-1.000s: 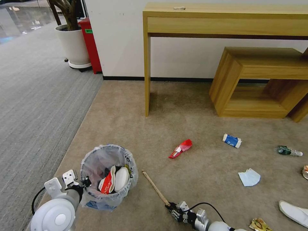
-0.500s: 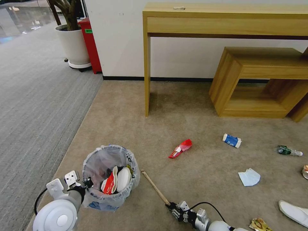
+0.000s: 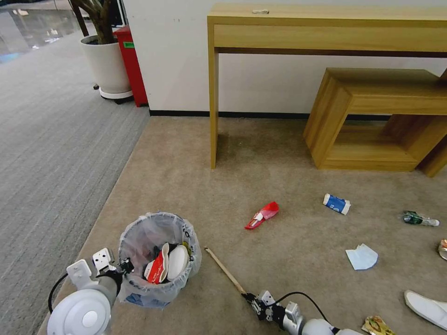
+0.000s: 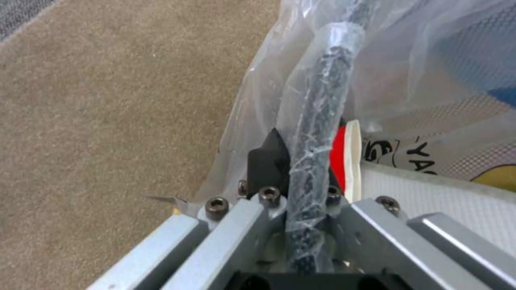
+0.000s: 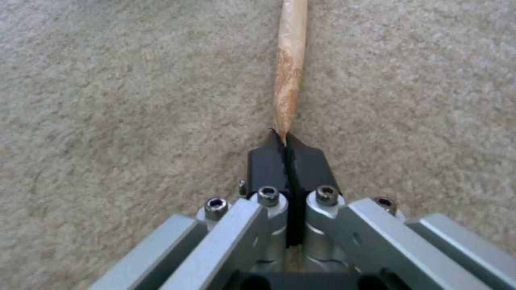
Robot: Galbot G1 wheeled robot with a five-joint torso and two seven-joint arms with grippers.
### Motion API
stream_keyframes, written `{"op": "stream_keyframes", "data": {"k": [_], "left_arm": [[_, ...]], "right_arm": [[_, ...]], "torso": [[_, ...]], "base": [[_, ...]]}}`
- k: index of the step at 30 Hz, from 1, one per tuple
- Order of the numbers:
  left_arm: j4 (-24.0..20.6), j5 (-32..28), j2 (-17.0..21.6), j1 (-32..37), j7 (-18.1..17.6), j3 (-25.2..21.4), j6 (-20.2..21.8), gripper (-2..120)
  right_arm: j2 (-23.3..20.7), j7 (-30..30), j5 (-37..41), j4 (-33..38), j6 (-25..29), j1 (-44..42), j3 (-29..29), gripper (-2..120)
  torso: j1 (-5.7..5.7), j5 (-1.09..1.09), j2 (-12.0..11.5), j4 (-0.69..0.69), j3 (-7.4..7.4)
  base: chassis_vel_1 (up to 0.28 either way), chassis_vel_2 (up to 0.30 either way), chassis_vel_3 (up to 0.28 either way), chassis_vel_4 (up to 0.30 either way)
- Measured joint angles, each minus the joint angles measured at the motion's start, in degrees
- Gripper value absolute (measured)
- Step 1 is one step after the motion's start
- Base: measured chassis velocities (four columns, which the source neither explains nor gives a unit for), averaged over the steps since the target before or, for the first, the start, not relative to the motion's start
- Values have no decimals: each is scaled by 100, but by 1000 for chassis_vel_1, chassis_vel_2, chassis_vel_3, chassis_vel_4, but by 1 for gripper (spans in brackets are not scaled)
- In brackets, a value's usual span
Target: Pick up the trash bin and place the garbage on the floor into it.
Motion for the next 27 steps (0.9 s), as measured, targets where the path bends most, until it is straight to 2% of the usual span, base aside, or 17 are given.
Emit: {"op": "stream_keyframes", "data": {"k": [15, 27], "left_arm": [[128, 30, -14, -32, 25, 9, -3, 0], [251, 37, 9, -84, 29, 41, -3, 0]], "right_arm": [[-67, -83, 19, 37, 230, -38, 223, 0], [-422, -71, 74, 576, 303, -397, 884, 0]], "torso": [[0, 1, 0, 0, 0], [0, 1, 0, -1, 0]], "base": [[0, 0, 0, 0], [0, 0, 0, 0]]}}
